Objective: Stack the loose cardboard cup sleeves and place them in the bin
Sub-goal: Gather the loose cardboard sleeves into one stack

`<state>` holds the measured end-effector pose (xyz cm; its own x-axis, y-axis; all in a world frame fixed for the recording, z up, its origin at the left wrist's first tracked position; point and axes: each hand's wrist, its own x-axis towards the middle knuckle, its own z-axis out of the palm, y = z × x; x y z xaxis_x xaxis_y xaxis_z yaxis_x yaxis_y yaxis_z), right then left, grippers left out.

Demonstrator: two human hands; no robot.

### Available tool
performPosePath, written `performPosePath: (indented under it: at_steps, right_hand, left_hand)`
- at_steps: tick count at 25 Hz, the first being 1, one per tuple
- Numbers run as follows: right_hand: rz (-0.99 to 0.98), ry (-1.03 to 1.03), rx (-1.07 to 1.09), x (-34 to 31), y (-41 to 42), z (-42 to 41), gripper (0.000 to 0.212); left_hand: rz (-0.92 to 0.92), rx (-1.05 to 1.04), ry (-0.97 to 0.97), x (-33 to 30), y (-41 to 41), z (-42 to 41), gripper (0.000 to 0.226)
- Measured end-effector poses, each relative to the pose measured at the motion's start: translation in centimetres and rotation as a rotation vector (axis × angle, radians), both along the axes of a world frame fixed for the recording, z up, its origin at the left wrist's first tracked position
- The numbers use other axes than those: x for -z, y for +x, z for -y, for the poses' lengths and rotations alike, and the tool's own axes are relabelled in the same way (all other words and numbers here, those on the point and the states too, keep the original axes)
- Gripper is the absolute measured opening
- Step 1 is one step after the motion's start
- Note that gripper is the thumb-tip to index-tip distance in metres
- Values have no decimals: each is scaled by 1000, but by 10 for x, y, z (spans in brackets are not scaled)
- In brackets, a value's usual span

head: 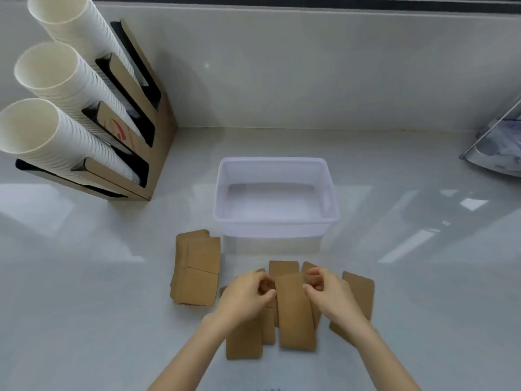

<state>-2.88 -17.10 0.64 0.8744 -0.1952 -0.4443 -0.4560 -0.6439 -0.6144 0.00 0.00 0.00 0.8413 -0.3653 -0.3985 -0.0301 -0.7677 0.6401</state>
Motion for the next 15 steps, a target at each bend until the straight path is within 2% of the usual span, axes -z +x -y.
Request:
performPosePath:
  at_steps: [6, 9, 15]
  right_hand:
    - [-5, 14, 22, 6, -2, -7, 39]
    - [17, 12, 30, 9, 1, -9, 41]
    - [123, 59, 71, 7, 3, -16, 36]
  left_hand:
    - [52, 19, 38, 4, -6, 10, 37]
    - [61, 16, 9, 6, -6, 11, 47]
    - [-39, -81, -243, 1, -9, 13, 64]
